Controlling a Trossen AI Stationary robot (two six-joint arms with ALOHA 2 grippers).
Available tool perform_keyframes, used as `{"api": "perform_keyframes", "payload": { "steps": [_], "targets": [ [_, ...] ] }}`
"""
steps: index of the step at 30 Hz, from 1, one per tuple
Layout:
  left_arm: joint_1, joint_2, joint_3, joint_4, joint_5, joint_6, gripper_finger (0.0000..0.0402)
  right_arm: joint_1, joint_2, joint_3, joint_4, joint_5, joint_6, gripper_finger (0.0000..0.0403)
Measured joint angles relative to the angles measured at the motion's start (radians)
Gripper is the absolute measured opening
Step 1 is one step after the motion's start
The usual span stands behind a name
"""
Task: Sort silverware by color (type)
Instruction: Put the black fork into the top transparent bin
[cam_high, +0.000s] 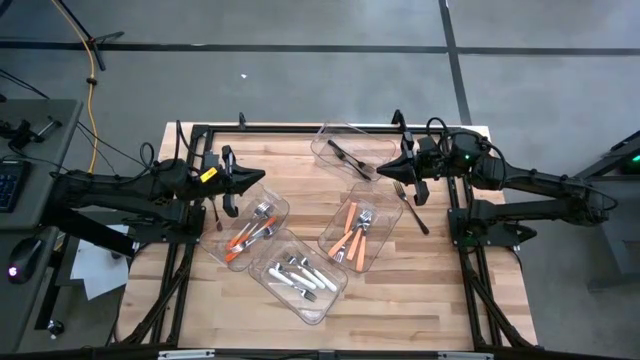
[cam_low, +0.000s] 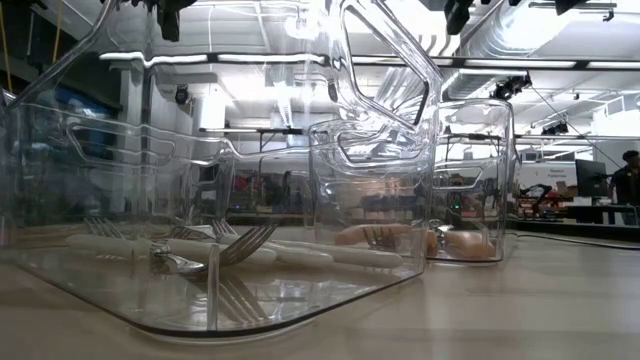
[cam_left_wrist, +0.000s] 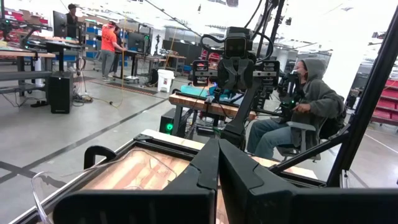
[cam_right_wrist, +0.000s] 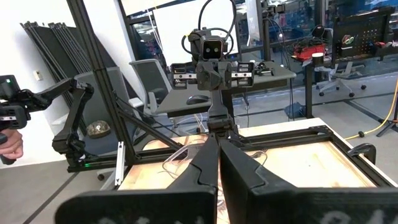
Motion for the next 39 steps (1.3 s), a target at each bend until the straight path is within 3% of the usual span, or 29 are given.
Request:
{"api": "perform_keyframes", "payload": {
  "steps": [29,39],
  "targets": [
    [0.000,0.000,0.000,0.000,0.000,0.000,0.0000,-0.001,0.000,0.000,0.001,0.001,0.007,0.0000],
    [0.000,0.000,0.000,0.000,0.000,-0.001,0.0000,-0.002,0.000,0.000,-0.065,0.063,0.113,0.0006]
  ]
}}
